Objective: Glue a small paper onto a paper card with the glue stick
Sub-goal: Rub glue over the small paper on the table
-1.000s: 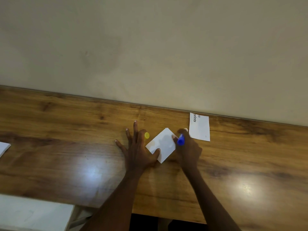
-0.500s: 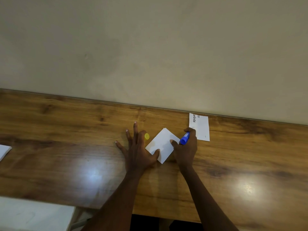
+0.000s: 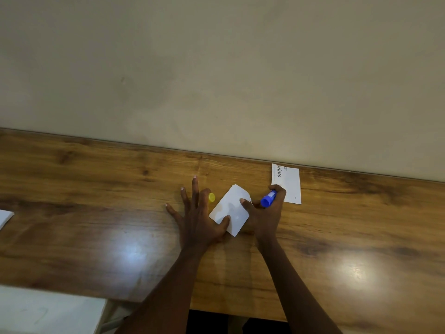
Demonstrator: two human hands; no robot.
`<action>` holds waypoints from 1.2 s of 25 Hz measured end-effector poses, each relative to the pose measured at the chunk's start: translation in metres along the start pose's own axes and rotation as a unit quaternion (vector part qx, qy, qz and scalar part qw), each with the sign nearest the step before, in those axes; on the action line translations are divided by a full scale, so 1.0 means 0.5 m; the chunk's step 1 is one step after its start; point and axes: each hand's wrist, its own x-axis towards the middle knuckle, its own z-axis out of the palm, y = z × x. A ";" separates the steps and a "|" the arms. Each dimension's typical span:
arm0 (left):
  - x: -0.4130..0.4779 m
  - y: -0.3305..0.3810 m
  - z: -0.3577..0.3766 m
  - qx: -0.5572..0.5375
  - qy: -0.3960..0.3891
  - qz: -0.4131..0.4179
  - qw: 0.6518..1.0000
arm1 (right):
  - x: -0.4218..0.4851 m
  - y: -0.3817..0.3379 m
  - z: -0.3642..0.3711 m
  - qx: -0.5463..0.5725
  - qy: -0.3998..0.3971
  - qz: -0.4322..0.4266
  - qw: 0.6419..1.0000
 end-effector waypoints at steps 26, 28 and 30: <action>-0.002 0.004 -0.002 -0.021 -0.027 -0.019 0.999 | 0.112 -0.059 -0.013 -0.292 -0.376 -0.258 0.841; -0.001 0.006 -0.005 -0.022 -0.027 -0.020 0.999 | 0.107 -0.056 -0.006 -0.309 -0.358 -0.274 0.837; -0.001 0.008 -0.006 -0.027 -0.032 -0.023 0.999 | 0.104 -0.047 0.000 -0.326 -0.297 -0.283 0.852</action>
